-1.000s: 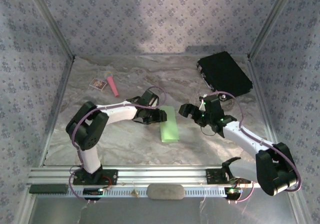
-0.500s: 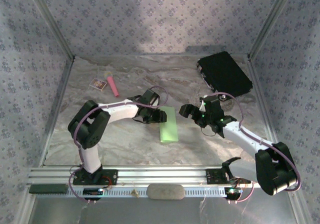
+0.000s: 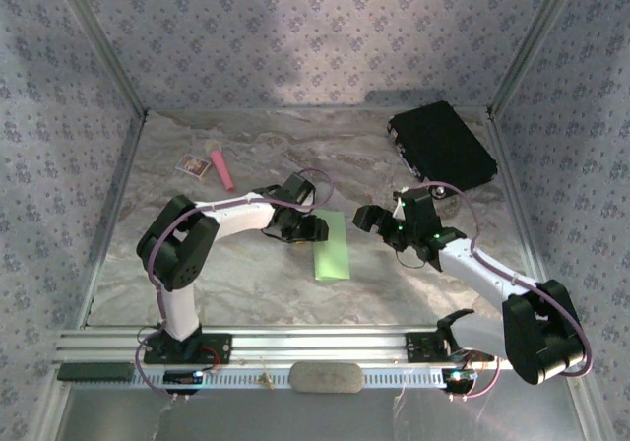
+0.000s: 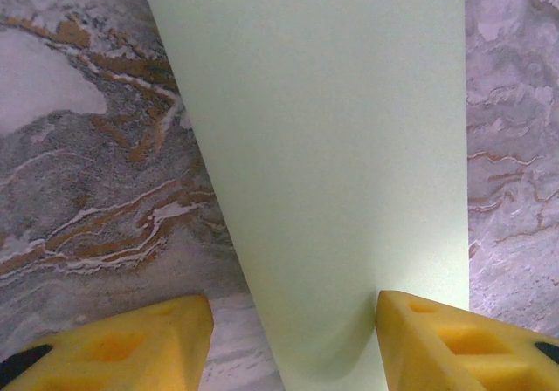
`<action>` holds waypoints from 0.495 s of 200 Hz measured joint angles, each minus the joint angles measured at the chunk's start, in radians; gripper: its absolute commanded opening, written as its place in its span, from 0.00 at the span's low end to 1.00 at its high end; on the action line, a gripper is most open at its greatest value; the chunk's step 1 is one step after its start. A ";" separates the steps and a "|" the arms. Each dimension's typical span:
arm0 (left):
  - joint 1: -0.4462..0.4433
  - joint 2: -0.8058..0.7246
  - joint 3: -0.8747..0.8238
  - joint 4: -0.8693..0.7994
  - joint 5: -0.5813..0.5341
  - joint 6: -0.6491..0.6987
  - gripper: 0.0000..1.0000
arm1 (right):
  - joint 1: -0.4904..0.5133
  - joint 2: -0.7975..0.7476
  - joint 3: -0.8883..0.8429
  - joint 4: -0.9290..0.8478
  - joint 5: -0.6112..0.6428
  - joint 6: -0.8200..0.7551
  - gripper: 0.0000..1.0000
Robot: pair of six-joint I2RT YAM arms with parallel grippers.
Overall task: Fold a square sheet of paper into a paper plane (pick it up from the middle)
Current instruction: Fold the paper at the center of the table.
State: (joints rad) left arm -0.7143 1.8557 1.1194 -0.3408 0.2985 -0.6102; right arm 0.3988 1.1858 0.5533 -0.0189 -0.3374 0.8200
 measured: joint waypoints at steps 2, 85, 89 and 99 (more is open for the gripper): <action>0.000 0.000 0.000 0.000 0.000 0.000 0.54 | 0.000 0.000 0.000 0.000 0.000 0.000 0.95; 0.001 0.006 0.010 -0.015 -0.007 0.000 0.52 | 0.000 0.000 0.000 -0.001 0.000 0.000 0.94; 0.001 0.006 0.010 -0.015 -0.007 0.000 0.52 | 0.000 0.000 0.000 -0.001 0.000 0.000 0.94; 0.001 0.008 0.013 -0.019 -0.008 0.001 0.52 | 0.000 0.000 0.000 -0.001 0.000 0.000 0.94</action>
State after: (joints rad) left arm -0.7136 1.8637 1.1320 -0.3599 0.2905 -0.6090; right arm 0.3988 1.1858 0.5533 -0.0196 -0.3370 0.8204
